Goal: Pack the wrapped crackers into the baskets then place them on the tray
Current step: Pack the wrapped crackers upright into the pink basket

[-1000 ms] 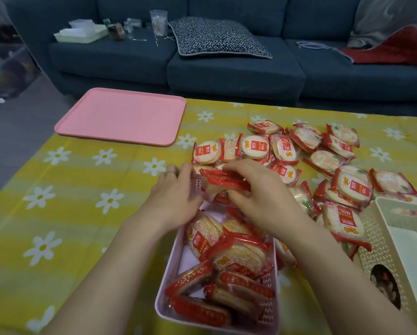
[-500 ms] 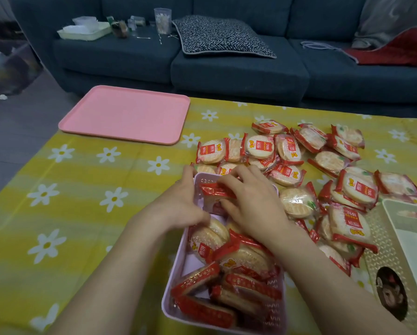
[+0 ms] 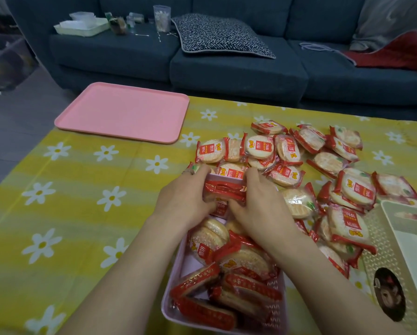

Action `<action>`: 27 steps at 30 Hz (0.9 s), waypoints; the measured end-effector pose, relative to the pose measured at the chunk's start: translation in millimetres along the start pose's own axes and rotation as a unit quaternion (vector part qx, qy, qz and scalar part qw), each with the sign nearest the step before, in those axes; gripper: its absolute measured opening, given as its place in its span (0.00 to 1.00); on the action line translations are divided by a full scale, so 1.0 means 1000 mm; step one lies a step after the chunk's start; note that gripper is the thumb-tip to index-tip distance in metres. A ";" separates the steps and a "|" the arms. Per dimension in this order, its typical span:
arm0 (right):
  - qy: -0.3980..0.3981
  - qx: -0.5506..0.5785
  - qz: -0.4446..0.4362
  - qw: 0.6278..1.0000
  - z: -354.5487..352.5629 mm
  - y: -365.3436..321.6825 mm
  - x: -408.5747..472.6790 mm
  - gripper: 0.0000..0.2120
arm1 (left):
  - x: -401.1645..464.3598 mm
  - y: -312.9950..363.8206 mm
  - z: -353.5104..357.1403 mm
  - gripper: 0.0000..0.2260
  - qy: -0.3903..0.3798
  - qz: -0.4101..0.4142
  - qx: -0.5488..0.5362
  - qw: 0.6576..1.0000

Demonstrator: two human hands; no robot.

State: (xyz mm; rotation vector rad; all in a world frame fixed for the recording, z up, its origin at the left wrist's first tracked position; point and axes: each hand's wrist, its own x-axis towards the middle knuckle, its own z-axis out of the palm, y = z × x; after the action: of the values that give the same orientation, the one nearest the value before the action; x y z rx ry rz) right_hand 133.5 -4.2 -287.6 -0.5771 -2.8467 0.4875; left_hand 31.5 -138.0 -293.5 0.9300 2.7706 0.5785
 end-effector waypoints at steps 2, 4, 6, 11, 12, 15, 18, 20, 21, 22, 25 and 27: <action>-0.025 0.033 0.018 0.999 0.004 -0.003 0.000 0.20 | 0.001 0.001 0.001 0.24 0.010 0.007 0.011 1.000; -0.040 0.087 0.048 0.994 0.007 -0.005 0.001 0.18 | 0.002 0.001 0.001 0.23 0.017 0.011 0.011 1.000; -0.041 0.136 0.072 0.987 0.010 -0.006 0.004 0.16 | 0.002 0.001 0.000 0.24 0.018 0.008 0.008 1.000; -0.047 0.181 0.078 0.979 0.017 -0.002 0.004 0.14 | 0.002 0.003 0.002 0.22 0.023 0.008 0.026 0.999; -0.050 0.186 0.079 0.978 0.017 -0.001 0.004 0.14 | 0.003 0.003 0.003 0.22 0.025 0.007 0.032 0.999; -0.073 0.188 0.079 0.976 0.013 0.001 0.004 0.11 | 0.003 0.003 0.005 0.25 0.023 0.007 0.047 0.999; -0.082 0.153 0.065 0.983 -0.001 0.004 0.004 0.12 | 0.004 0.004 0.006 0.35 0.018 0.025 0.063 0.998; -0.049 0.127 0.054 0.989 -0.015 0.008 0.002 0.11 | 0.006 0.008 0.006 0.38 0.026 0.042 0.080 0.996; -0.025 0.119 0.051 0.991 -0.023 0.011 0.001 0.11 | 0.007 0.010 0.007 0.37 0.030 0.051 0.090 0.994; 0.000 0.109 0.047 0.993 -0.030 0.015 0.000 0.12 | 0.008 0.012 0.008 0.35 0.034 0.061 0.100 0.993; 0.025 0.046 0.043 0.998 -0.046 0.024 -0.002 0.13 | 0.009 0.014 0.010 0.28 0.034 0.078 0.110 0.990; -0.008 0.006 0.039 0.999 -0.048 0.026 -0.004 0.15 | 0.009 0.014 0.010 0.26 0.033 0.079 0.100 0.991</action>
State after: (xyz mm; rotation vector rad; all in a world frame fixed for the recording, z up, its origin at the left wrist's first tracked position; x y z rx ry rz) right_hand 157.7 30.3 -252.9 -0.6882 -2.8435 0.5247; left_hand 34.5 -119.5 -297.1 1.2026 2.8721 0.3640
